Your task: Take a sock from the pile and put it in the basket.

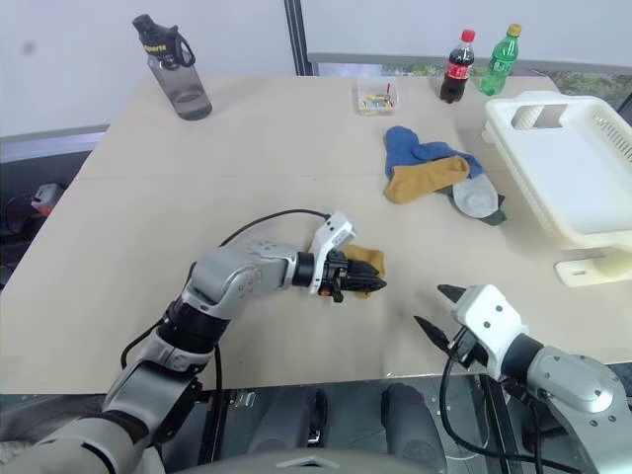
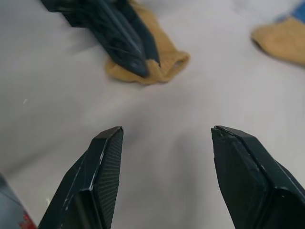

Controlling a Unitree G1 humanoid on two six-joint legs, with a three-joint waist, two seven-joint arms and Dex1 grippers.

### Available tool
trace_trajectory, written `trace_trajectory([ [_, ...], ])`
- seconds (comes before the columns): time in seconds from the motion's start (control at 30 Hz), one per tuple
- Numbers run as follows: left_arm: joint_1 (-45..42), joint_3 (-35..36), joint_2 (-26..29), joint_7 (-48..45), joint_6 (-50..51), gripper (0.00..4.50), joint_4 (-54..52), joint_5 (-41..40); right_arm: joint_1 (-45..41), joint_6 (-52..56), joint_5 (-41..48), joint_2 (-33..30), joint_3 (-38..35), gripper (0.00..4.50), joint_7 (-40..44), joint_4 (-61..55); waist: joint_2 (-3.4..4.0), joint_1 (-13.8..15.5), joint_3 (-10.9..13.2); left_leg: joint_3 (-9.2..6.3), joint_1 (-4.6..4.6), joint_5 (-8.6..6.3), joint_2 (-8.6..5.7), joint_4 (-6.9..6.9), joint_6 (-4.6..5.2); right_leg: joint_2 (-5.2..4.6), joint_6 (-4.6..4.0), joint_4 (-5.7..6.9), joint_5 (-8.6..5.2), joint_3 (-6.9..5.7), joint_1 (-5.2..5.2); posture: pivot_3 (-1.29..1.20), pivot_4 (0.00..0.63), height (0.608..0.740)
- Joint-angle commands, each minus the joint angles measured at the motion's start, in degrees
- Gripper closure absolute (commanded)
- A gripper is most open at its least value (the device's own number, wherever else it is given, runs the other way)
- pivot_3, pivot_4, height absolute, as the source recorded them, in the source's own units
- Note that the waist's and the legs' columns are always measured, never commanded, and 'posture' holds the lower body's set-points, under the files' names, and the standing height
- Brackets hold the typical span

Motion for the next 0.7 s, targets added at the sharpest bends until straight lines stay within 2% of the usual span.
trace_trajectory([
  [0.03,0.64,5.39,4.02,-5.47,-2.25,2.19,-3.73,-3.21,-3.74,4.74,0.48,0.41,1.4,1.49,-3.43,-2.08,0.0,-0.3,0.0,0.0,0.01,0.0,0.01,0.01,0.0,-0.01,-0.06,0.0,-0.03,0.0,0.0,0.0,0.15,0.74],
  [0.13,1.82,9.79,7.11,-8.52,-5.13,2.19,-4.96,-4.75,-8.87,8.76,1.02,0.98,4.82,1.49,-4.99,-0.43,0.04,-0.76,-0.02,0.0,0.03,0.0,0.02,0.0,0.0,-0.02,-0.15,0.01,-0.09,0.0,0.0,0.0,0.15,0.74],
  [0.2,3.53,12.11,8.45,-9.86,-11.89,2.19,-4.45,-2.65,-13.11,10.26,0.26,1.46,8.33,1.49,-5.76,1.7,0.04,-0.71,-0.02,-0.02,0.02,0.0,0.02,0.0,0.0,-0.04,-0.15,0.0,-0.08,-0.02,0.01,0.0,0.15,0.74],
  [0.37,8.4,10.86,12.39,-14.35,-26.91,2.19,-1.05,5.25,-22.73,10.4,-1.89,3.35,15.09,1.49,-6.62,9.28,0.05,-0.75,-0.02,0.01,-0.02,0.0,-0.04,-0.01,0.0,-0.11,-0.12,-0.06,-0.05,-0.02,0.0,0.0,0.15,0.74],
  [0.43,9.34,10.3,11.96,-14.64,-26.61,2.19,-1.39,4.87,-25.24,10.46,-1.7,3.61,15.93,1.49,-6.14,10.43,0.06,-0.7,-0.01,0.03,-0.03,0.0,-0.05,-0.02,0.0,-0.11,-0.12,-0.06,-0.05,-0.01,-0.01,0.0,0.15,0.74],
  [0.53,10.42,10.91,7.95,-9.43,-25.98,2.19,-1.33,5.13,-26.76,11.38,-0.34,3.08,15.47,1.49,-4.94,9.87,0.06,0.45,-0.02,-0.13,-0.18,0.0,-0.01,0.0,0.0,-0.14,0.04,-0.1,0.04,-0.14,-0.06,0.0,0.15,0.74],
  [0.7,11.94,11.75,7.86,-6.96,-30.59,2.19,2.2,9.82,-29.79,12.48,-3.21,3.91,19.91,1.49,-6.31,16.26,0.06,0.19,-0.02,-0.14,-0.32,0.0,-0.07,0.05,0.01,-0.11,0.05,-0.08,0.05,-0.17,-0.19,0.0,0.15,0.74],
])
